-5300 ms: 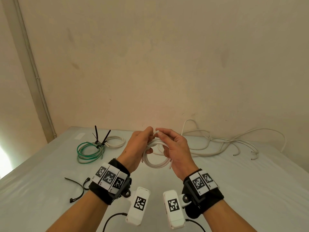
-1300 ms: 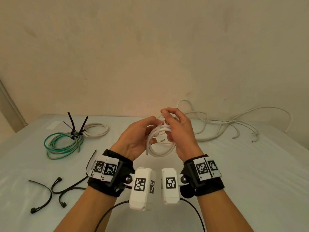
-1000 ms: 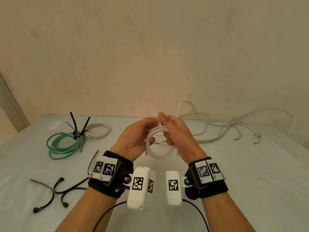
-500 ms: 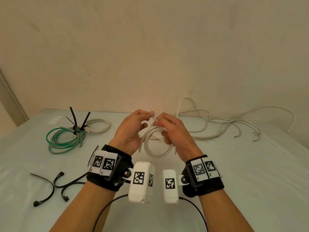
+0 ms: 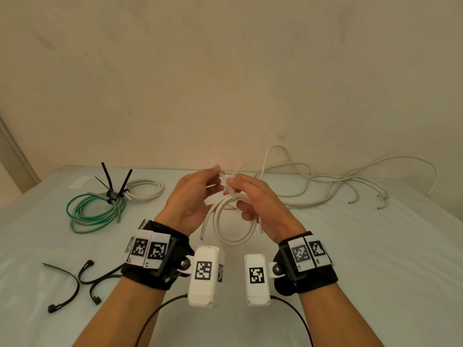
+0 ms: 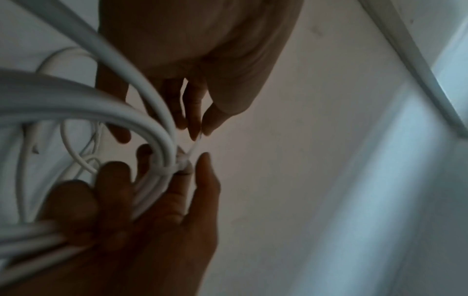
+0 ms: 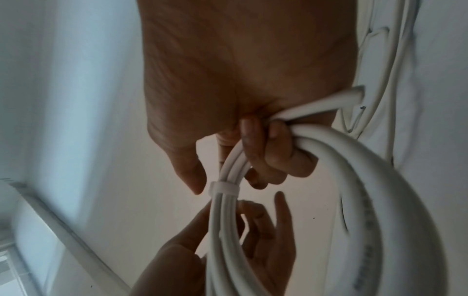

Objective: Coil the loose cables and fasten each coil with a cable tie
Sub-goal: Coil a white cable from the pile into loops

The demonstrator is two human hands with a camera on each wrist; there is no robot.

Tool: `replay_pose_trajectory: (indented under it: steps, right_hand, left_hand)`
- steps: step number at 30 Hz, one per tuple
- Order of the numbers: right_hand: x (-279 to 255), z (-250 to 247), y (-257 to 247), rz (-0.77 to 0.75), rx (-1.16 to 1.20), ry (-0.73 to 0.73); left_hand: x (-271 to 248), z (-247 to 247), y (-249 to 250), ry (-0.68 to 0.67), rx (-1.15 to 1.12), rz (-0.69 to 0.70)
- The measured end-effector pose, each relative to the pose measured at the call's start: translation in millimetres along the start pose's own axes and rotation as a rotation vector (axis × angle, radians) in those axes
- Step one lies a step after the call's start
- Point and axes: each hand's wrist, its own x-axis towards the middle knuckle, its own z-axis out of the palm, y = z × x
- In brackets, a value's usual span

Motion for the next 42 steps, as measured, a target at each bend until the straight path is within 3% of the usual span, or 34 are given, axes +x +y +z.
replay_pose_trajectory:
  steps: [4, 9, 13, 17, 26, 31, 36, 39, 42]
  right_hand:
    - [3, -3, 6, 0.003, 0.081, 0.119]
    - [6, -4, 7, -0.017, 0.174, 0.211]
    - [9, -1, 7, -0.039, 0.282, 0.09]
    - [11, 7, 9, -0.066, 0.249, 0.031]
    - [13, 16, 12, 0.0, 0.342, 0.098]
    - [5, 15, 3, 0.081, 0.337, -0.042]
    - [3, 21, -2, 0.128, 0.502, -0.185]
    - [8, 27, -8, 0.091, 0.473, -0.2]
    - [20, 34, -17, 0.023, 0.237, -0.133]
  left_hand:
    - [-7, 6, -1, -0.124, 0.192, -0.077]
    - [-8, 10, -3, -0.137, 0.325, -0.061]
    - [-2, 7, -9, 0.006, 0.366, 0.077]
    - [5, 0, -9, 0.125, 0.239, 0.125]
    - [6, -13, -8, -0.008, 0.245, 0.183]
    - [7, -25, 3, 0.002, 0.08, 0.211]
    - [5, -37, 12, -0.034, 0.102, 0.208]
    - [6, -41, 14, 0.036, 0.21, 0.264]
    - [16, -53, 12, 0.204, 0.361, 0.282]
